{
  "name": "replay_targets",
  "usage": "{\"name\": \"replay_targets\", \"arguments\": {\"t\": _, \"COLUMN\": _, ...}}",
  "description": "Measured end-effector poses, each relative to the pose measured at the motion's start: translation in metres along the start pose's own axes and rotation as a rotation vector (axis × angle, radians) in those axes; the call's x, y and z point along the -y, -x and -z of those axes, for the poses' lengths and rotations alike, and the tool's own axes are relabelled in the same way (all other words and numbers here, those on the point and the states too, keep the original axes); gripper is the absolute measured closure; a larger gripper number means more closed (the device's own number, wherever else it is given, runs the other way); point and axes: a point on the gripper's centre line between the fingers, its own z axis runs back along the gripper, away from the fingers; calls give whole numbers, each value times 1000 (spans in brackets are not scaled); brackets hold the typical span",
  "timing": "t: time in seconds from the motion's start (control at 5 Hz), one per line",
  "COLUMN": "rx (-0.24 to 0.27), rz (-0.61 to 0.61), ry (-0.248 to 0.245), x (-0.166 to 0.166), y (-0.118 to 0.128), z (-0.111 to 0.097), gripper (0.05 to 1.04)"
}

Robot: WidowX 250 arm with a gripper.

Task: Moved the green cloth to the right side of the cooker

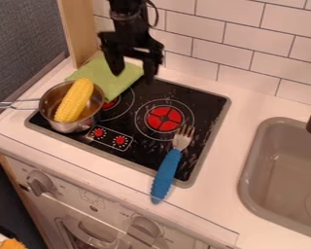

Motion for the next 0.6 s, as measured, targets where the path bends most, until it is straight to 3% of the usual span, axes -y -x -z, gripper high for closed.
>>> {"name": "replay_targets", "arguments": {"t": 0.2, "rx": 4, "rz": -11, "ry": 3, "x": -32, "y": -17, "z": 11, "gripper": 84}}
{"name": "replay_targets", "arguments": {"t": 0.4, "rx": 5, "rz": -22, "ry": 38, "x": -62, "y": -23, "z": 20, "gripper": 84}}
{"name": "replay_targets", "arguments": {"t": 0.6, "rx": -42, "rz": -13, "ry": 112, "x": -63, "y": -13, "z": 50, "gripper": 83}}
